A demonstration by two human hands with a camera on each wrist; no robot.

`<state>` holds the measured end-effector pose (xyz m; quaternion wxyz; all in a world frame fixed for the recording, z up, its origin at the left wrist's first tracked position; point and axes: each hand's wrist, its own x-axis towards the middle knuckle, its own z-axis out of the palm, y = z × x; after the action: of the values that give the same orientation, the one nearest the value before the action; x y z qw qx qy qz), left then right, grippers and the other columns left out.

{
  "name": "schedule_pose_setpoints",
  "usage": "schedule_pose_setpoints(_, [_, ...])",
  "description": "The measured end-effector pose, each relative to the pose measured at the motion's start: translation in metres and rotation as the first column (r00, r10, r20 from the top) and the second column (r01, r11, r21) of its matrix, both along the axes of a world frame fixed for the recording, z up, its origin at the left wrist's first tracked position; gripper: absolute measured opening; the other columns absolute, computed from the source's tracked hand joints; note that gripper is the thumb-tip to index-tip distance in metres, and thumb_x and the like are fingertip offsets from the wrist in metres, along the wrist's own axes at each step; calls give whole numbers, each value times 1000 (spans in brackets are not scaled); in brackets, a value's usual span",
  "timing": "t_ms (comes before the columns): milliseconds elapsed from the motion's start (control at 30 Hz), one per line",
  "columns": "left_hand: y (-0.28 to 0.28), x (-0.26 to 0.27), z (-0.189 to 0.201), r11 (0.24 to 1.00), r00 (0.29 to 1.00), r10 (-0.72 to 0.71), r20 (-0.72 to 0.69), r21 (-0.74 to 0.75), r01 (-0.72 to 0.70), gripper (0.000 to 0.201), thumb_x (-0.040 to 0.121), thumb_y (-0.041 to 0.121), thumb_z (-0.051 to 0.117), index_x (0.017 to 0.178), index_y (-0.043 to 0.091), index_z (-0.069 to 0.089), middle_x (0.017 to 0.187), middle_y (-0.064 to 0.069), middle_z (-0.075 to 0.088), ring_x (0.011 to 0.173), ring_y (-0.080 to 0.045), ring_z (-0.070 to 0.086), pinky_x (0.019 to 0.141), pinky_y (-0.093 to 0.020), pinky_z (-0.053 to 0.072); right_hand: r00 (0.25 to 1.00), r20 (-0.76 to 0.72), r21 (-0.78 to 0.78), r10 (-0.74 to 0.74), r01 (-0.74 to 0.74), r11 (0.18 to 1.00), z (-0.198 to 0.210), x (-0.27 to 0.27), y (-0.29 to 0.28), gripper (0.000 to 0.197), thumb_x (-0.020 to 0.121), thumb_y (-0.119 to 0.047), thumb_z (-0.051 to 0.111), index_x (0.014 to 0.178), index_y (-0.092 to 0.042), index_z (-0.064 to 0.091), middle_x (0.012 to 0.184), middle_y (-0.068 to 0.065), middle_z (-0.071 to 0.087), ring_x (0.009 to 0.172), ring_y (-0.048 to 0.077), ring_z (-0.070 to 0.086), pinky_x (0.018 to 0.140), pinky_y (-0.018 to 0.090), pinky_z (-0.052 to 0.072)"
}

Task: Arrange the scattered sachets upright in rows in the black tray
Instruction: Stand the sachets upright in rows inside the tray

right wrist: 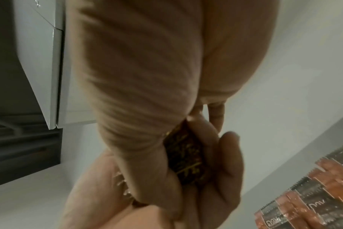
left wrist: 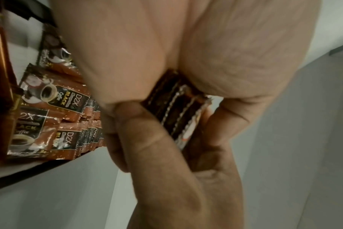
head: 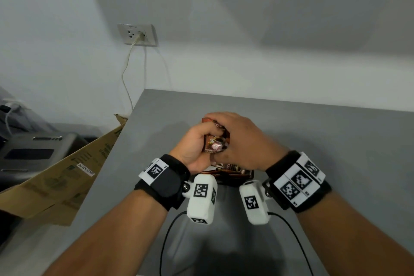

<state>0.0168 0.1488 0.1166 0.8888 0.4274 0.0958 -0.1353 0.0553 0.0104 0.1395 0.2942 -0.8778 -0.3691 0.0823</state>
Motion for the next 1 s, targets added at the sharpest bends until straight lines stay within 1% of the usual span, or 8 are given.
schedule_pose_setpoints(100, [7,1,-1,999,1000,17,8,44,-18,25,76,-4,48,94,2,64,83,-15,66,72,-24,67,62,-34,54,999,-43,-15,13,-14,1000,4,4,4,95,66,-35,89,148,-30,42,139,-11,51,124,7,47,108,30,40])
schedule_pose_setpoints(167, [14,1,0,993,997,67,39,91,-71,39,81,-12,48,114,4,62,88,-16,69,78,-25,72,62,-34,58,988,-152,79,-39,52,996,11,7,2,94,70,-44,87,150,-31,40,136,-17,47,117,1,50,103,23,41])
schedule_pose_setpoints(267, [31,3,-4,956,989,114,94,260,-135,59,85,-16,59,136,13,52,100,-12,72,89,-25,72,72,-39,59,965,-209,221,-159,205,953,16,17,2,53,87,-39,74,137,-33,57,119,-23,56,100,-3,59,94,26,51])
schedule_pose_setpoints(400, [38,4,-13,902,981,118,156,396,-172,66,78,-21,68,136,5,49,115,-28,68,97,-33,68,83,-41,56,973,-205,172,-104,140,975,10,24,12,32,87,-20,72,116,-32,69,99,-11,70,83,-1,66,76,13,52])
schedule_pose_setpoints(500, [40,5,-18,865,975,150,165,455,-210,66,75,-20,72,133,3,50,107,-21,69,88,-25,69,72,-32,58,978,-180,146,-110,137,980,6,27,22,23,85,-14,72,103,-27,74,89,-9,71,73,-1,63,65,11,46])
schedule_pose_setpoints(633, [60,6,-31,779,932,347,105,521,-349,54,81,9,79,129,17,54,98,-9,65,77,-18,65,68,-33,52,953,-205,97,-224,248,964,-8,45,20,12,90,-12,69,92,-24,72,83,-9,73,70,-1,66,58,10,46])
schedule_pose_setpoints(800, [79,3,-44,714,882,467,65,560,-419,37,91,5,65,125,17,56,94,-5,61,75,-17,58,65,-32,50,966,-199,-159,-163,133,978,-48,47,37,24,93,-1,58,95,-20,72,95,-5,71,89,11,68,75,20,53])
schedule_pose_setpoints(1000, [83,-1,-55,727,902,432,13,587,-357,33,91,5,65,120,19,58,94,-5,63,77,-18,59,68,-33,51,979,-174,-286,-110,57,957,-74,46,59,28,90,3,59,97,-20,71,102,-2,71,88,12,67,76,22,53])
